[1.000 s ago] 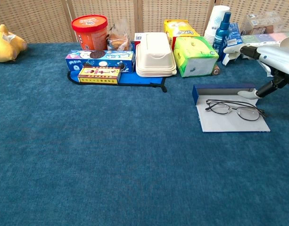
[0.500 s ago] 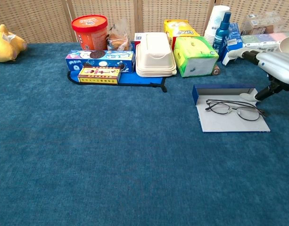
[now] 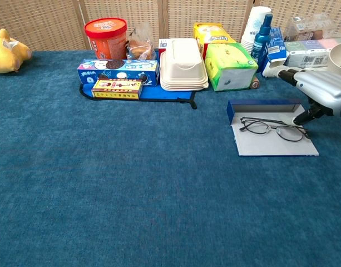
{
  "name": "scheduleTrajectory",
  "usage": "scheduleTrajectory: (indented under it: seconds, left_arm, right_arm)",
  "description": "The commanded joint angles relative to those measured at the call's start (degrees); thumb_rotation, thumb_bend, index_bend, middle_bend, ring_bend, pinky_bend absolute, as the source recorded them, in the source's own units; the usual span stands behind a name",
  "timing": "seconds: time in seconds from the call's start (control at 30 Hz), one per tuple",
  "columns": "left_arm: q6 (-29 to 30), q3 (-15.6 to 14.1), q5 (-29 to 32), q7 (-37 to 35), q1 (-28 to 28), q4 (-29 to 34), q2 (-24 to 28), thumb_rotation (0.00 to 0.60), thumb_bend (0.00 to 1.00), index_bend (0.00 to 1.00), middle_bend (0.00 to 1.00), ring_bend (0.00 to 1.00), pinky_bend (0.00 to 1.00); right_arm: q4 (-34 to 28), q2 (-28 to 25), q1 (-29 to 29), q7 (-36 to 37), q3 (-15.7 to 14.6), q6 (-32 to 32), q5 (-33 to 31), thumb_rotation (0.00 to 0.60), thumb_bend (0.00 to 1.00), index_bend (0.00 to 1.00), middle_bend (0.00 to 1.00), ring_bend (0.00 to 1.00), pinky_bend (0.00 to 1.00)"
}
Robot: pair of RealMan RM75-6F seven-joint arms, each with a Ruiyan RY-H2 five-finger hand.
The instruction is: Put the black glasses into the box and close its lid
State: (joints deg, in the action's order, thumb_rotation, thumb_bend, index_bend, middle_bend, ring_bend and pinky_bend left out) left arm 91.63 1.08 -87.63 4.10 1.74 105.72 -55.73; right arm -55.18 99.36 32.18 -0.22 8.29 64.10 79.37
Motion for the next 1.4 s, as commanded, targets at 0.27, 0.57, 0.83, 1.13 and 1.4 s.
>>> scheduleTrajectory:
  seconds: [0.27, 0.57, 0.83, 1.13, 1.4]
  left_arm:
    - [0.0, 0.2, 0.3, -0.6, 0.0, -0.5, -0.1, 0.600, 0.30, 0.31, 0.35, 0.22, 0.28]
    - [-0.3, 0.2, 0.2, -0.9, -0.2, -1.1, -0.8, 0.600, 0.30, 0.31, 0.35, 0.22, 0.27]
    - [-0.3, 0.2, 0.3, -1.2, -0.1, -1.3, -0.6, 0.600, 0.30, 0.31, 0.35, 0.22, 0.27]
    - [-0.3, 0.1, 0.2, -1.0, -0.1, -1.3, -0.7, 0.600, 0.30, 0.31, 0.35, 0.22, 0.27]
    - [0.1, 0.0, 0.0, -0.9, 0.1, -1.0, -0.5, 0.600, 0.30, 0.31, 0.35, 0.22, 0.27]
  right_arm:
    - [-4.5, -2.9, 0.4, -0.4, 0.9, 1.3, 0.9, 0.600, 0.30, 0.01, 0.03, 0.00, 0.11]
    - [-16.2, -7.7, -0.2, -5.3, 0.5, -0.2, -0.6, 0.600, 0.29, 0.00, 0.02, 0.00, 0.11]
    - [-20.4, -8.5, -0.6, -8.0, -0.4, -0.9, -1.3, 0.576, 0.29, 0.00, 0.00, 0.00, 0.10]
    - [-18.4, -7.2, -0.4, -8.3, -0.8, -2.3, -2.1, 0.572, 0.29, 0.00, 0.00, 0.00, 0.10]
    - [-12.5, -5.5, 0.0, -5.6, -0.9, -3.1, -1.9, 0.569, 0.29, 0.00, 0.00, 0.00, 0.10]
